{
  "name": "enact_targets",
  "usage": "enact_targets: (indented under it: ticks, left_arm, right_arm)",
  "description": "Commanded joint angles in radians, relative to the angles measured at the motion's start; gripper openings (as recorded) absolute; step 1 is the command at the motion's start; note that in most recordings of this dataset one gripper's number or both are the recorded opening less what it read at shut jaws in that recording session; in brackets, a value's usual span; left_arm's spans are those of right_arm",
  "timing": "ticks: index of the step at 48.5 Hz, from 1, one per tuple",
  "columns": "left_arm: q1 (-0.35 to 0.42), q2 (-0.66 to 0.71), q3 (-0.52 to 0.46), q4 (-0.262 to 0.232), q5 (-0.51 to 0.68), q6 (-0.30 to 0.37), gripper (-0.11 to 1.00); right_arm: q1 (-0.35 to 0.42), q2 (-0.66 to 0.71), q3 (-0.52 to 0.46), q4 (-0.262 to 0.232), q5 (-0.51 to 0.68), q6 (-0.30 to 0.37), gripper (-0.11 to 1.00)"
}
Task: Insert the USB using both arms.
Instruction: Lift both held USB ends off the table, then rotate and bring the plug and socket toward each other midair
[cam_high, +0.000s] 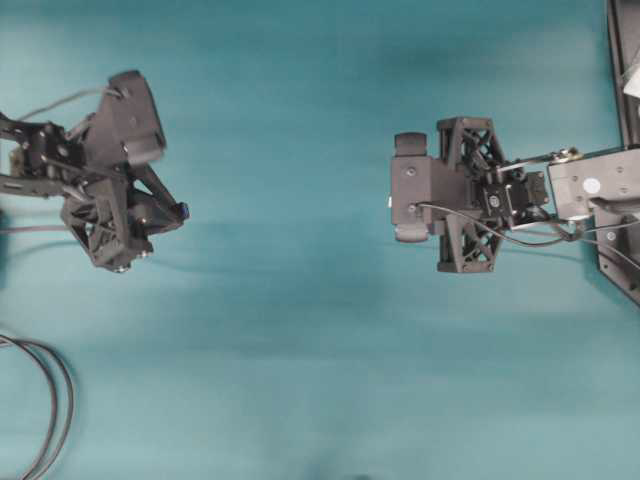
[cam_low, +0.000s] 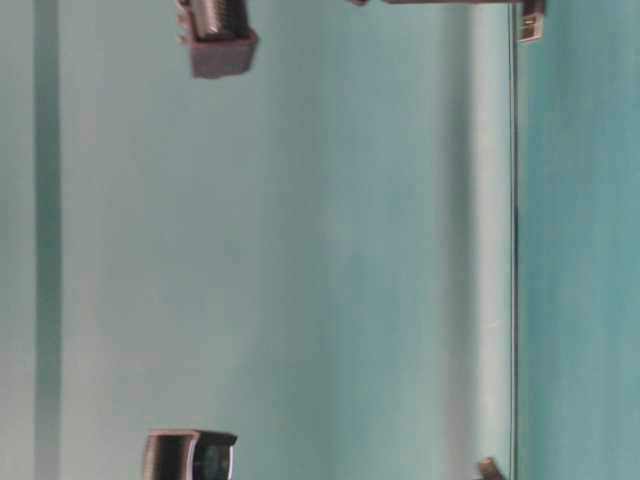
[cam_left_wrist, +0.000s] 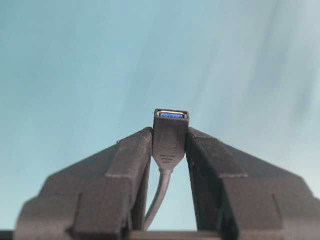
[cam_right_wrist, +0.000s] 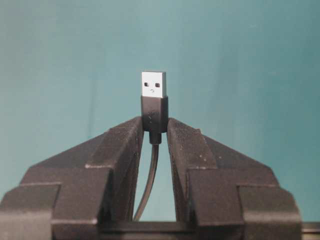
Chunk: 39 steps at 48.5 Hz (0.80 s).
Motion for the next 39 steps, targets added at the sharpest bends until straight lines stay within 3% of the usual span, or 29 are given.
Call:
enact_targets:
  ticks: [1, 7, 14, 18, 20, 25, 32, 39]
  left_arm:
    - [0.029, -0.04, 0.0, -0.107, 0.009, 0.012, 0.24]
    - [0.058, -0.075, 0.003, -0.222, 0.048, 0.089, 0.24]
    - [0.138, -0.107, -0.005, -0.39, 0.124, 0.232, 0.24]
    - [0.201, -0.114, -0.005, -0.518, 0.184, 0.344, 0.24]
    - [0.242, -0.112, -0.002, -0.617, 0.221, 0.422, 0.24]
    - [0.316, -0.097, 0.018, -0.805, 0.291, 0.592, 0.24]
    - [0.388, -0.028, 0.044, -1.031, 0.416, 0.792, 0.24]
    - [0.428, 0.107, 0.031, -1.18, 0.592, 0.933, 0.24]
  right_arm:
    - [0.018, -0.029, -0.031, -0.072, 0.025, 0.038, 0.2]
    - [0.051, -0.038, -0.031, -0.189, 0.06, 0.126, 0.2]
    - [0.101, -0.038, -0.029, -0.35, 0.12, 0.273, 0.2]
    - [0.137, -0.038, -0.026, -0.463, 0.167, 0.371, 0.2]
    - [0.153, -0.037, -0.026, -0.515, 0.193, 0.422, 0.2]
    - [0.202, -0.037, -0.014, -0.647, 0.252, 0.54, 0.2]
    - [0.255, -0.035, 0.008, -0.749, 0.299, 0.586, 0.2]
    - [0.276, -0.034, 0.031, -0.788, 0.328, 0.584, 0.2]
